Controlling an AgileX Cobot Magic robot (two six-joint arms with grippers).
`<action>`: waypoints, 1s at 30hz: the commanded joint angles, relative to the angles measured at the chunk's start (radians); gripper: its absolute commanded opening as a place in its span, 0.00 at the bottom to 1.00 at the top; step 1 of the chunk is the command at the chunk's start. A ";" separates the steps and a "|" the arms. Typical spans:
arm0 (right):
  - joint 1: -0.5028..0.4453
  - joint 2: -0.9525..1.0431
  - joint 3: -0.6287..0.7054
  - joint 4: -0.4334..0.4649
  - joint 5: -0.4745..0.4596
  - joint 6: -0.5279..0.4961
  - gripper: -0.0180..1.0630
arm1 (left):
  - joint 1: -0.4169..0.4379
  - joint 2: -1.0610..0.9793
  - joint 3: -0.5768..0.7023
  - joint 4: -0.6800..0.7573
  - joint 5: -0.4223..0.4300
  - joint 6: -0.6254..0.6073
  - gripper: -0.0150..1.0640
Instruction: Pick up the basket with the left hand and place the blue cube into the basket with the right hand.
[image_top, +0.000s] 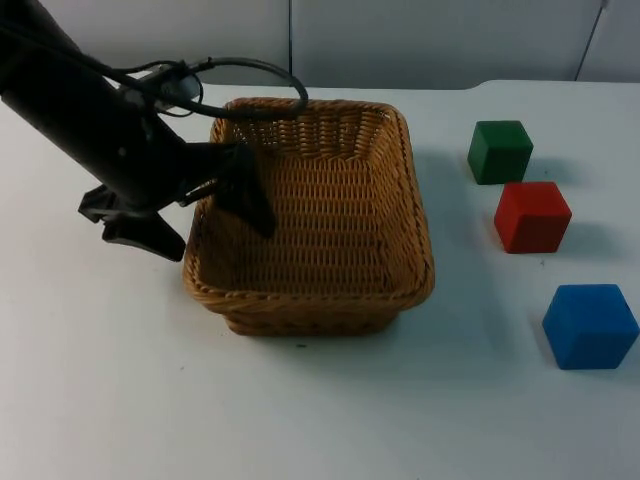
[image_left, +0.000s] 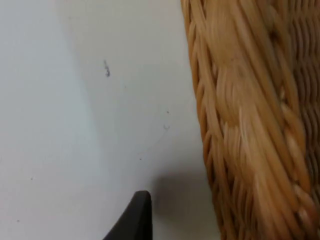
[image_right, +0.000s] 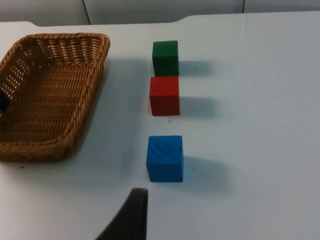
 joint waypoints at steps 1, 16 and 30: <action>-0.005 -0.004 0.007 0.001 -0.011 -0.001 0.98 | -0.004 0.005 -0.004 -0.013 -0.004 0.006 0.86; -0.005 -0.004 0.007 0.001 -0.011 -0.001 0.98 | -0.004 0.005 -0.004 -0.018 -0.003 -0.015 0.62; -0.005 -0.004 0.007 0.001 -0.011 -0.001 0.98 | -0.004 0.005 -0.004 -0.056 -0.013 -0.015 0.04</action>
